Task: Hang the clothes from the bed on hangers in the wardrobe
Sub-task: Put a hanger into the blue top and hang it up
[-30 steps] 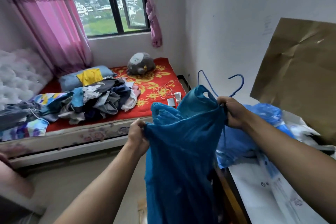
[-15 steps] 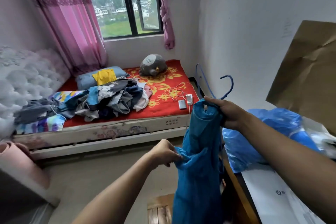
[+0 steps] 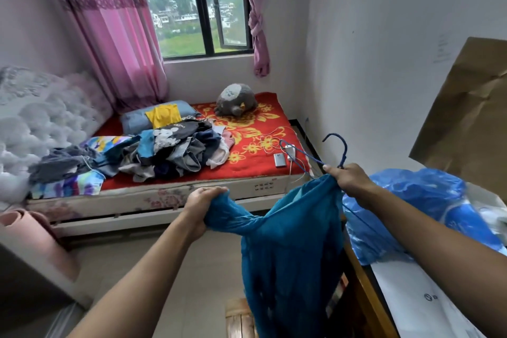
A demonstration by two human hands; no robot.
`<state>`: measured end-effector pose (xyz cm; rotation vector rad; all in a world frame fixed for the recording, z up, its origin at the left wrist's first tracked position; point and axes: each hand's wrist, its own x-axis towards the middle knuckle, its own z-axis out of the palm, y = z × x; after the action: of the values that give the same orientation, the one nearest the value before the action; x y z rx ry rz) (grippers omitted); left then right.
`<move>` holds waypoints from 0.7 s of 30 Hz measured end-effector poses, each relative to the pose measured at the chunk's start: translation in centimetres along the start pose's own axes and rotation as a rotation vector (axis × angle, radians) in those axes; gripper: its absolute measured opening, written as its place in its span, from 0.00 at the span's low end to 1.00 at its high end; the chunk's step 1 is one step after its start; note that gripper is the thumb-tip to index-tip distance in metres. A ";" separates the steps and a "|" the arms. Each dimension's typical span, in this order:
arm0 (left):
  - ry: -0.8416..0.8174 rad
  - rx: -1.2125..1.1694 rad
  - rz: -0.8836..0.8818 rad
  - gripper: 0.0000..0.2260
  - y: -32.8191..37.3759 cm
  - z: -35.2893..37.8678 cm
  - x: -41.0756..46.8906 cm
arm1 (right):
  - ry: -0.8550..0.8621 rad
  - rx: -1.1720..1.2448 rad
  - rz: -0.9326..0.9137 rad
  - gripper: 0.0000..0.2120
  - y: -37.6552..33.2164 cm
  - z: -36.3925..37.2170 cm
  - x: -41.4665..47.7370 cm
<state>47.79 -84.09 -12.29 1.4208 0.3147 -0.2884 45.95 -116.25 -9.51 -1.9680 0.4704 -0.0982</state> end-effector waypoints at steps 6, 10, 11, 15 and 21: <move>0.001 0.907 0.091 0.16 -0.4 -2.8 -0.3 | -0.129 0.456 0.094 0.12 -2.7 2.2 -0.5; 0.319 1.241 0.113 0.02 -1.1 -6.1 1.1 | -0.271 0.442 0.089 0.13 -3.3 3.1 -1.2; 0.370 1.189 0.139 0.03 -1.0 -6.8 1.2 | -0.332 0.401 0.079 0.15 -3.1 3.3 -1.2; 0.435 0.425 0.160 0.06 0.9 -7.7 1.3 | -0.557 0.347 0.021 0.05 -2.6 4.4 -1.6; 0.152 -0.524 -0.089 0.13 3.8 -7.0 0.8 | -0.490 0.526 0.064 0.09 -3.3 5.4 -1.2</move>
<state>49.67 -76.64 -9.93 0.9135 0.5362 -0.1536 47.22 -109.99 -8.77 -1.3919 0.1578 0.2724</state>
